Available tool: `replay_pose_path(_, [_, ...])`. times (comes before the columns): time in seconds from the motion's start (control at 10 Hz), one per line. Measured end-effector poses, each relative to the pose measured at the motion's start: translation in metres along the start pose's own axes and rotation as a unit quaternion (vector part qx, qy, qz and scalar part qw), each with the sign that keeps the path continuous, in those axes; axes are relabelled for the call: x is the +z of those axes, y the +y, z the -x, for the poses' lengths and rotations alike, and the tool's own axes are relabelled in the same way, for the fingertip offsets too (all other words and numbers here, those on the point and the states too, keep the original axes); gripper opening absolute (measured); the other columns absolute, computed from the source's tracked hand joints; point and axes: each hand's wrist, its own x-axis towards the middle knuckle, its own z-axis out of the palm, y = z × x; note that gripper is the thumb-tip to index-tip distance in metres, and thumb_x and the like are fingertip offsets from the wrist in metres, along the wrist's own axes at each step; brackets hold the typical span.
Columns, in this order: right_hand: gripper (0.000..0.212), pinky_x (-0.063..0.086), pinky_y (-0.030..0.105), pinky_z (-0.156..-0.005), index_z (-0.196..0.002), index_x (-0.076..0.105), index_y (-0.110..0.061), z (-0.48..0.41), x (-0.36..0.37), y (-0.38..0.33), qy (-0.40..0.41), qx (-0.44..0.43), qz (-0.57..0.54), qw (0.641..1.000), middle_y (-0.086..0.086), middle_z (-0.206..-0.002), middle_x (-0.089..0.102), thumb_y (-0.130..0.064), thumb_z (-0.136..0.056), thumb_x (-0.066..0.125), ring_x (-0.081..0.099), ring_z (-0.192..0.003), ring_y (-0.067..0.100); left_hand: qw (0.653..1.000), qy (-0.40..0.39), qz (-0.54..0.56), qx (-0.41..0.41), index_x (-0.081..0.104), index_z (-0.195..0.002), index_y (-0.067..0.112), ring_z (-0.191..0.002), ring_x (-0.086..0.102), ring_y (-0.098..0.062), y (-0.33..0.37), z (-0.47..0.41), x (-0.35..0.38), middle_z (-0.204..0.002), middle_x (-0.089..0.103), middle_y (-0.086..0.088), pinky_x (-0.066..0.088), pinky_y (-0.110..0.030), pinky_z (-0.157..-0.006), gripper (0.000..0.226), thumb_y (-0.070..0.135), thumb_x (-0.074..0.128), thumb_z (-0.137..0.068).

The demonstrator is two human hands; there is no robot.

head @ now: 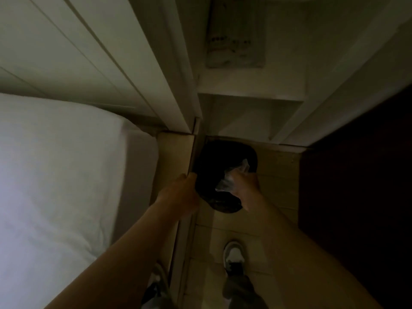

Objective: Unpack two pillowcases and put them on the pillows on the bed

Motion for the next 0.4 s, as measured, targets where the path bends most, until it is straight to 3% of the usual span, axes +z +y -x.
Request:
replay_pose_path(0.1, [0.071, 0.052, 0.043, -0.088, -0.145, 0.033, -0.028, -0.032, 0.013, 0.007, -0.029, 0.036, 0.007, 0.999, 0.004, -0.136, 0.05, -0.041, -0.085, 0.071, 0.061, -0.098, 0.023, 1.0, 0.0, -0.001, 0.013, 0.034, -0.141, 0.018, -0.123, 0.049, -0.031, -0.007, -0.037, 0.027, -0.134, 0.047, -0.01, 0.046, -0.039, -0.096, 0.05, 0.017, 0.047, -0.093])
replay_pose_path(0.2, [0.068, 0.046, 0.047, -0.098, -0.145, 0.031, -0.03, -0.051, 0.018, 0.012, -0.031, 0.041, 0.011, 0.999, 0.004, -0.147, 0.041, -0.045, -0.089, 0.065, 0.049, -0.123, 0.028, 1.0, 0.001, 0.004, 0.015, 0.032, -0.144, 0.018, -0.123, 0.049, -0.03, -0.012, -0.052, 0.035, -0.135, 0.047, -0.009, 0.045, -0.038, -0.097, 0.053, 0.018, 0.047, -0.094])
replay_pose_path(0.4, [0.06, 0.048, 0.044, -0.09, -0.151, 0.029, -0.027, -0.053, 0.004, 0.033, 0.0, 0.068, 0.013, 0.998, 0.005, -0.152, 0.036, -0.044, -0.097, 0.048, 0.043, -0.13, 0.033, 1.0, -0.013, 0.012, -0.001, 0.034, -0.141, 0.017, -0.12, 0.051, -0.031, -0.022, -0.057, 0.035, -0.131, 0.048, -0.01, 0.045, -0.038, -0.094, 0.05, 0.019, 0.047, -0.093])
